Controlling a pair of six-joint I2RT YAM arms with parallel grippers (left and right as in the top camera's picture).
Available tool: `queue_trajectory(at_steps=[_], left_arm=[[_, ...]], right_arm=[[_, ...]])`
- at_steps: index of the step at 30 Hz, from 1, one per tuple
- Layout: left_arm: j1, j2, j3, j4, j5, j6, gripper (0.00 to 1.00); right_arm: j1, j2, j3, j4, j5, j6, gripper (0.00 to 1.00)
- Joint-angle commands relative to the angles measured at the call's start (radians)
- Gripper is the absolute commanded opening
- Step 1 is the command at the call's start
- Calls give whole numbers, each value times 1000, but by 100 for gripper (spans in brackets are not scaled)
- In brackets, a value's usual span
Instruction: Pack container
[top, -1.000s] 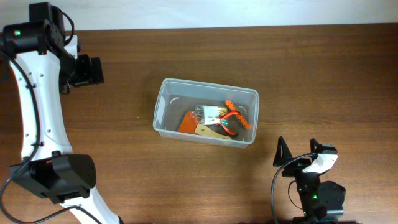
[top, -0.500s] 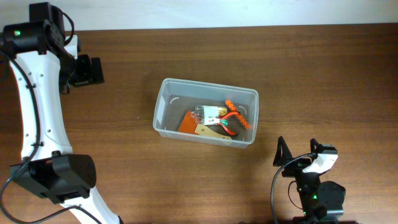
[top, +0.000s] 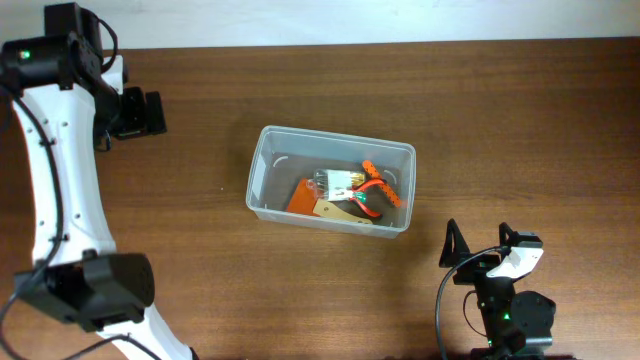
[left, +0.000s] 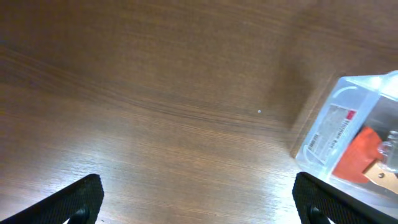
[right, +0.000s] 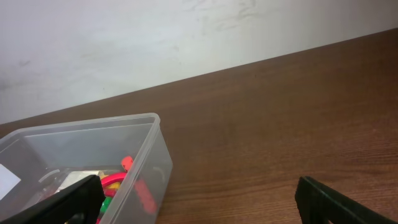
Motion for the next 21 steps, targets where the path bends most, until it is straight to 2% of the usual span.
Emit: queue_trajectory(at_steps=[1,12,21], left_arm=[[-37,-134,10,-2,-7,13,99],[-144,-315,-2,-2,-7,13,99],[-159,-476,-131,13,-12,13,99]], right_arm=[[-6,-11,-9,3,-9,-10,99],[-6,-11,-9,3,-9,-10,99],[-6,-11,-9,3,-9,-10,99]])
